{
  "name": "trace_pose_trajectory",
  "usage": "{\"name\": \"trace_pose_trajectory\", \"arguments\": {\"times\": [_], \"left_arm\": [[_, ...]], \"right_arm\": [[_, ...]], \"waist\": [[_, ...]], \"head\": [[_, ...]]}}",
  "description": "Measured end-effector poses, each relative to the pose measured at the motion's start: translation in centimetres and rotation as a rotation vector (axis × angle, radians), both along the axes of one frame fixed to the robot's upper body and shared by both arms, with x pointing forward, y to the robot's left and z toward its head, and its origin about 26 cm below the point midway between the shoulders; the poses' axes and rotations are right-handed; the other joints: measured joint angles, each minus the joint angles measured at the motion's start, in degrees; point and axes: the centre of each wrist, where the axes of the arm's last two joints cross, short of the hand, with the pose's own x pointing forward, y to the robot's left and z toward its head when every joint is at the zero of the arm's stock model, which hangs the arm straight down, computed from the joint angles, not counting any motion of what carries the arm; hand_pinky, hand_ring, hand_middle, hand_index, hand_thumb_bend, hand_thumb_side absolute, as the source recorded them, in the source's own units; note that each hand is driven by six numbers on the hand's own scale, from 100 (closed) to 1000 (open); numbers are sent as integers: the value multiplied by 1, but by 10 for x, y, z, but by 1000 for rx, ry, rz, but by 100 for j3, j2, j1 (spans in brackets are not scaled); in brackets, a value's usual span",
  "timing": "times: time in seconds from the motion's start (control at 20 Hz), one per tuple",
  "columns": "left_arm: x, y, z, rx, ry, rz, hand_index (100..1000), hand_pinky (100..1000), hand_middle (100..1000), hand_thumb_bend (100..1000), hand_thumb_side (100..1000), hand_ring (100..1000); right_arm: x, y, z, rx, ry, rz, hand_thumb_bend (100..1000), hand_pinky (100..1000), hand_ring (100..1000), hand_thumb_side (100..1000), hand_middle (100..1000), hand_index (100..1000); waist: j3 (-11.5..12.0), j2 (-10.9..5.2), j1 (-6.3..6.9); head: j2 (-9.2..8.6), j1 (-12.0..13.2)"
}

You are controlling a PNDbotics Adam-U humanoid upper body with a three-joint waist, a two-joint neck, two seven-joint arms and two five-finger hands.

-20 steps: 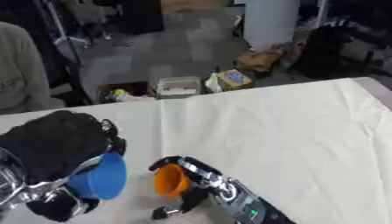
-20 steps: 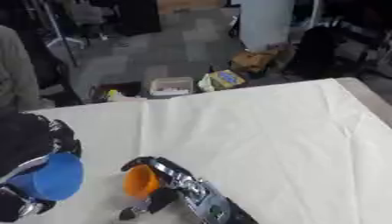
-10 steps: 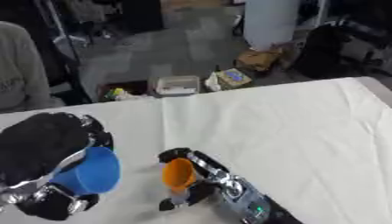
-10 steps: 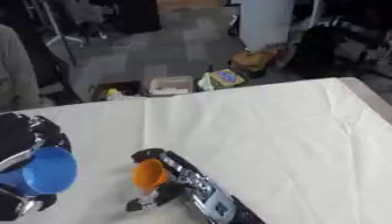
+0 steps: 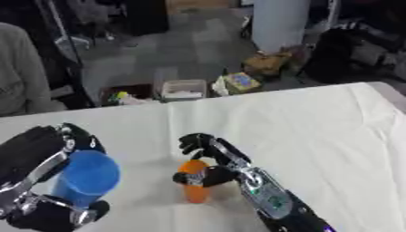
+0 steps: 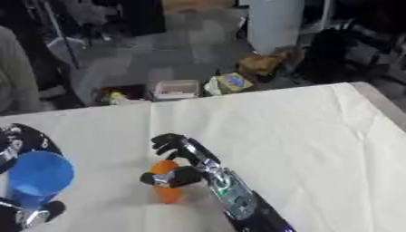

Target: Pour the contents of one cup into another cup.

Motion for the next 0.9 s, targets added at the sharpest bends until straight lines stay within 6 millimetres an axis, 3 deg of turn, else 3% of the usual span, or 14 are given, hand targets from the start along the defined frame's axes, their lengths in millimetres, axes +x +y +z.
{"name": "trace_pose_trajectory", "arguments": {"times": [0.25, 0.4, 0.7, 0.9], "left_arm": [[20, 5, -23, -326, 18, 20, 628, 420, 318, 306, 100, 100], [34, 9, -40, -506, 29, 21, 638, 492, 337, 364, 178, 168], [56, 13, -77, -799, 84, 19, 653, 568, 375, 477, 213, 269], [64, 20, -102, -815, 85, 41, 658, 579, 386, 475, 213, 272]], "right_arm": [[-1, -4, -4, 21, 8, -48, 703, 620, 730, 348, 701, 823], [-5, -6, -7, 32, 10, -60, 700, 623, 732, 352, 699, 823], [-17, -16, -9, 65, 9, -83, 698, 626, 731, 355, 691, 811], [-25, -27, -13, 79, 16, -113, 697, 629, 729, 377, 676, 768]], "waist": [[-133, 10, -109], [-210, 12, -170], [-359, 16, -270], [-432, 27, -321]], "head": [[-1, 100], [0, 169], [3, 273], [5, 330]]}}
